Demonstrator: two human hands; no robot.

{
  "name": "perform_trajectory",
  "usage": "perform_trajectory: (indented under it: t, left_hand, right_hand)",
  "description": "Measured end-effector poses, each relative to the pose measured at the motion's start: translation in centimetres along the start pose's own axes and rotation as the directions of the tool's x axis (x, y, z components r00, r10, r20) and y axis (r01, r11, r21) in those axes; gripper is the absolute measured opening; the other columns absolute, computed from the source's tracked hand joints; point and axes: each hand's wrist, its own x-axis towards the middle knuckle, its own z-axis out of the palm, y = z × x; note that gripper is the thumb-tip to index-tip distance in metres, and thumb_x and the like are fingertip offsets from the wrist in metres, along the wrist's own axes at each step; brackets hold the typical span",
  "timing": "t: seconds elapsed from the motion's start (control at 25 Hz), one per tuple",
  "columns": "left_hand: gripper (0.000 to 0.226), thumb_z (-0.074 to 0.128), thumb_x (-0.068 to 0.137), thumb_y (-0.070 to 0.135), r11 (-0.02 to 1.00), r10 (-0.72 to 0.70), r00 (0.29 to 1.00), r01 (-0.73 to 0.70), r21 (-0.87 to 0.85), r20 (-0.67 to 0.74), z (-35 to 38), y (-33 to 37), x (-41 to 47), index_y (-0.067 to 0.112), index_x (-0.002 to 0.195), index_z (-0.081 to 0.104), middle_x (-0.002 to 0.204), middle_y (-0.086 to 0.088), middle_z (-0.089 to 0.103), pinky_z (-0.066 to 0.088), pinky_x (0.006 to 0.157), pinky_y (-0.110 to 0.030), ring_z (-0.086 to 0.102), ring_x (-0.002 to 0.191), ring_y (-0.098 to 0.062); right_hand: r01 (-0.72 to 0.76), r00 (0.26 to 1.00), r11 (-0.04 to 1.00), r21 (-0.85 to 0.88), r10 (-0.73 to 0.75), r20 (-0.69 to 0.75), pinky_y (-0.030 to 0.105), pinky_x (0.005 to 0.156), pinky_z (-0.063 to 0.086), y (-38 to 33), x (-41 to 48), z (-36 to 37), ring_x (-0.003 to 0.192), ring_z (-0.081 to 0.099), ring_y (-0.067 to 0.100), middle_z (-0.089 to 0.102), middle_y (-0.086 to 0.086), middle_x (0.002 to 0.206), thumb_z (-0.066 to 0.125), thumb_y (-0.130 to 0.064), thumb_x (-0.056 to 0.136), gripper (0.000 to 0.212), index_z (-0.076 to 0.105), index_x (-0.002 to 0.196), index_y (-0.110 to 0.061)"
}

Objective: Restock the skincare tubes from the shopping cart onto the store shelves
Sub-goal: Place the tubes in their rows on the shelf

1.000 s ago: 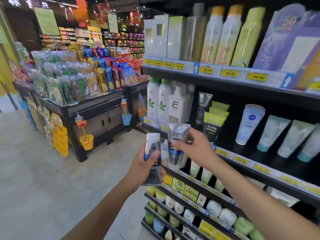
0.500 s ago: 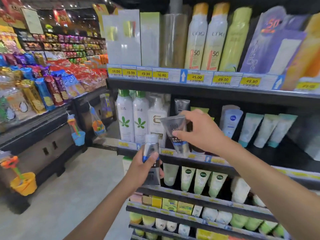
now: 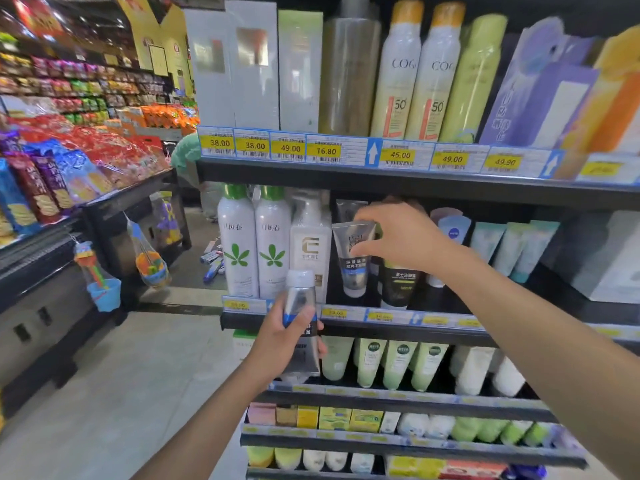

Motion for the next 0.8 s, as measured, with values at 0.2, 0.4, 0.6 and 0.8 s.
perform_trajectory:
  t: [0.2, 0.4, 0.6, 0.8]
  left_hand:
    - [0.022, 0.062, 0.095, 0.055, 1.0, -0.004, 1.0, 0.004, -0.015, -0.004, -0.2, 0.3, -0.1, 0.051, 0.116, 0.057, 0.104, -0.006, 0.076, 0.057, 0.093, -0.06, 0.076, 0.089, -0.037]
    - [0.027, 0.059, 0.103, 0.036, 0.996, -0.018, 1.0, 0.019, -0.083, 0.01, -0.7, 1.1, -0.5, 0.03, 0.129, 0.052, 0.096, -0.012, 0.075, 0.062, 0.083, -0.058, 0.075, 0.078, -0.042]
    - [0.028, 0.057, 0.104, 0.032, 0.997, -0.032, 0.999, 0.032, -0.069, 0.005, -0.8, 1.0, -0.8, 0.025, 0.131, 0.05, 0.095, -0.011, 0.075, 0.064, 0.074, -0.047, 0.075, 0.075, -0.04]
    - [0.027, 0.06, 0.103, 0.032, 0.994, -0.032, 0.999, 0.033, -0.1, 0.006, -0.8, 0.8, -0.5, 0.027, 0.128, 0.052, 0.095, -0.012, 0.074, 0.062, 0.08, -0.059, 0.073, 0.076, -0.044]
  right_hand:
    - [-0.058, 0.993, 0.985, -0.162, 0.073, 0.089, 0.04, 0.093, 0.03, 1.1, 2.6, 1.8, 0.108, 0.052, 0.018, 0.061, -0.012, 0.109, 0.065, -0.059, 0.086, 0.026, 0.068, 0.1, -0.037]
    - [-0.15, 0.977, 0.968, -0.201, 0.176, 0.118, 0.041, 0.097, 0.041, 1.7, 4.4, 2.5, 0.113, 0.056, 0.024, 0.065, -0.005, 0.121, 0.06, -0.057, 0.092, 0.035, 0.068, 0.118, -0.033]
    - [-0.174, 0.959, 0.962, -0.209, 0.213, 0.186, 0.038, 0.097, 0.045, 1.8, 4.8, 2.7, 0.107, 0.06, 0.023, 0.068, -0.003, 0.116, 0.075, -0.046, 0.083, 0.04, 0.066, 0.119, -0.032]
    - [-0.16, 0.959, 0.96, -0.231, 0.207, 0.194, 0.035, 0.09, 0.05, 1.4, 5.2, 2.4, 0.104, 0.061, 0.022, 0.067, -0.001, 0.118, 0.078, -0.038, 0.084, 0.049, 0.063, 0.129, -0.028]
